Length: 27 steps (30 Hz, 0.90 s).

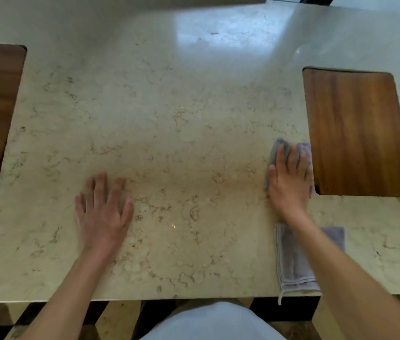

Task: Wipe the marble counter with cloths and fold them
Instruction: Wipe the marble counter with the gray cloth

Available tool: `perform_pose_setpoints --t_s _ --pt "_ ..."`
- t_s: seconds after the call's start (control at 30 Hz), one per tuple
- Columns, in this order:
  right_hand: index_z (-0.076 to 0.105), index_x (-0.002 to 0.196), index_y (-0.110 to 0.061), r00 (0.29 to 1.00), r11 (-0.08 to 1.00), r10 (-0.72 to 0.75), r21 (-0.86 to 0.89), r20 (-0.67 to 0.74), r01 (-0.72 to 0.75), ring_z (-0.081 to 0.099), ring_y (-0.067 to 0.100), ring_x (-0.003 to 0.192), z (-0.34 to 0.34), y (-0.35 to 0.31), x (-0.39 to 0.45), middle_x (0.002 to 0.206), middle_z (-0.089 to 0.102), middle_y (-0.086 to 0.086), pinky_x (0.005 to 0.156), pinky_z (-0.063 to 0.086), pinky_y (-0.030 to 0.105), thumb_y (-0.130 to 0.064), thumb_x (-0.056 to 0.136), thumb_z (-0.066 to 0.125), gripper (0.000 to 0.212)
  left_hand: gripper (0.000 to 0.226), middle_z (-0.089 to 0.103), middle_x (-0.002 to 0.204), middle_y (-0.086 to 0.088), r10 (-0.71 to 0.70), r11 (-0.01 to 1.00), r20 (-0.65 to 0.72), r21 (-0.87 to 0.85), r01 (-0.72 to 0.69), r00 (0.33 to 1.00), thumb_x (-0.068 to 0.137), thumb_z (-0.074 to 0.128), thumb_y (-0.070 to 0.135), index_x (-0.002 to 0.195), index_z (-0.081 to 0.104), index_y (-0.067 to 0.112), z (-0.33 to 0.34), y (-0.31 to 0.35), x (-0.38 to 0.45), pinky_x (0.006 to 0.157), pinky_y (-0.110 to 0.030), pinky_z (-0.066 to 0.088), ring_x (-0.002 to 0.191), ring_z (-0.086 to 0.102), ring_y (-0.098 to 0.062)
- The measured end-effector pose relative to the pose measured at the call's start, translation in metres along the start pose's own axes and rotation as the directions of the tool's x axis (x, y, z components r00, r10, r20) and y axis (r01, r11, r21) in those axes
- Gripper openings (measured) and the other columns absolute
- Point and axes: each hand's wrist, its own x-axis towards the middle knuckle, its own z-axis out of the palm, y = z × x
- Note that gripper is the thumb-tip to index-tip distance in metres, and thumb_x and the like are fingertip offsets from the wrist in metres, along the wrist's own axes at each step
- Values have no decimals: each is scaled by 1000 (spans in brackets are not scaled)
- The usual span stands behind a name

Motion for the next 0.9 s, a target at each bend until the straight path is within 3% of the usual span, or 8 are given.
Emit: perform_pose_setpoints --t_s 0.1,0.2,0.3,0.47,0.57,0.63,0.8,0.9 --pt "1 159 -25 986 985 -167 40 -25 168 5 36 155 24 -80 -47 169 7 11 122 8 57 -41 101 21 64 67 17 167 -12 -11 1000 15 12 11 1000 96 20 56 154 32 25 1 3 1 122 -53 3 155 4 -30" --pt "16 160 -30 818 817 -576 21 -11 576 11 33 155 48 -165 -110 168 16 4 123 11 55 -39 102 37 62 68 23 165 -14 -3 1000 6 -1 3 1000 95 22 56 153 37 23 0 1 2 120 -55 7 154 10 -33" --pt "20 159 -35 731 731 -682 60 22 680 10 25 156 47 -173 -124 168 17 -3 127 1 46 -38 106 35 55 65 25 164 -13 12 999 13 -37 -11 1000 96 25 56 152 39 24 -4 -2 3 120 -55 10 153 11 -32" --pt "-1 161 -22 982 984 -175 -53 -73 172 2 32 156 20 -58 -28 169 -1 11 127 4 49 -28 104 23 62 54 25 162 -13 -55 990 -48 -129 48 997 100 31 46 146 38 18 -19 -37 2 121 -53 13 153 15 -31" --pt "-10 159 -34 988 985 153 75 14 -154 -9 30 155 -5 -36 16 169 -14 5 124 5 55 -42 107 11 57 60 25 162 -17 -221 974 -87 -76 215 971 97 28 49 149 37 20 -28 -89 5 119 -59 16 152 16 -36" --pt "-6 159 -35 987 985 159 73 -10 -158 -5 33 155 -8 -68 35 170 -10 7 123 5 56 -47 104 9 59 64 22 163 -18 -257 966 -75 -61 253 963 96 24 53 151 35 23 -28 -107 5 119 -59 12 152 12 -36" --pt "25 158 -29 943 948 -317 -31 -99 316 22 41 151 12 -240 43 166 23 13 115 27 61 -44 100 18 60 63 17 166 -15 -252 968 -70 -18 251 965 97 22 54 153 31 27 -25 -107 6 122 -55 10 154 8 -33" --pt "22 158 -37 706 707 -707 -25 -25 707 9 36 155 40 -326 -37 169 17 2 120 18 59 -41 101 31 58 60 21 165 -14 -251 968 -76 -36 249 965 97 26 51 152 36 27 -24 -113 6 120 -56 13 153 13 -34"
